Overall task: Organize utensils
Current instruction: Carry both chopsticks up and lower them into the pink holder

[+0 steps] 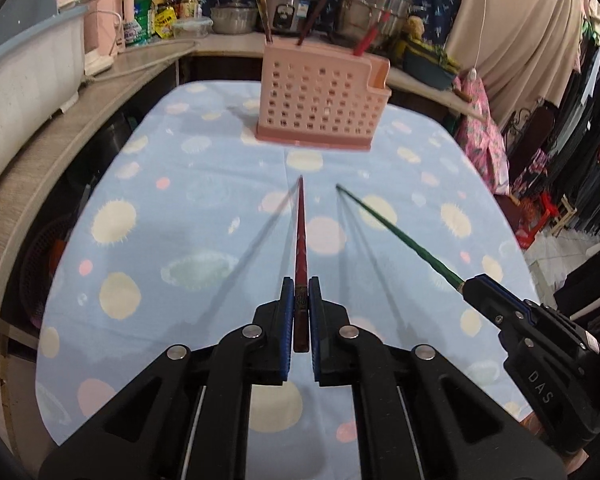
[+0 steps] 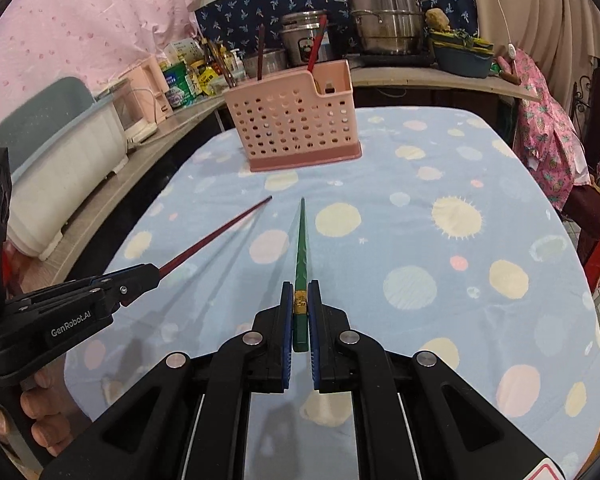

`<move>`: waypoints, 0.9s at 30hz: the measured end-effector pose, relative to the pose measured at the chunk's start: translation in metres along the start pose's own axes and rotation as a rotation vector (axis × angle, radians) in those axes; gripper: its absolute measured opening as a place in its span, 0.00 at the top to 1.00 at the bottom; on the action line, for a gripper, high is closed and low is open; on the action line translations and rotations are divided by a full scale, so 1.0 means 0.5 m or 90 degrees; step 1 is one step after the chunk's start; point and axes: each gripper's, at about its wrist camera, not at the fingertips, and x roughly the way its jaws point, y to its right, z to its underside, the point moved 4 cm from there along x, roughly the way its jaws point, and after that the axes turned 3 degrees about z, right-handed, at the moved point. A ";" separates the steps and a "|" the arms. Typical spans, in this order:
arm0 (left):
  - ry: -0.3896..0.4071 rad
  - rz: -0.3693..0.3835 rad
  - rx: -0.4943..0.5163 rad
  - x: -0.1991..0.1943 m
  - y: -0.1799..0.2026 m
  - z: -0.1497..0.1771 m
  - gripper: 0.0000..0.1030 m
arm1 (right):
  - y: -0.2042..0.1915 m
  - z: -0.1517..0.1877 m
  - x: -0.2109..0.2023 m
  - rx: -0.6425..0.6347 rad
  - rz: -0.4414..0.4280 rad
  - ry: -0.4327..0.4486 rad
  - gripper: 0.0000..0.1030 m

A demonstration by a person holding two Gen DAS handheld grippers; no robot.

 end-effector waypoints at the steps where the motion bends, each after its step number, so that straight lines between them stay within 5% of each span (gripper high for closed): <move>1: 0.008 0.000 -0.001 -0.008 0.000 -0.011 0.93 | 0.001 -0.015 -0.007 0.000 -0.001 0.011 0.93; 27: 0.238 0.029 -0.038 -0.133 -0.008 -0.466 0.93 | 0.030 -0.443 -0.073 0.061 -0.077 0.230 0.93</move>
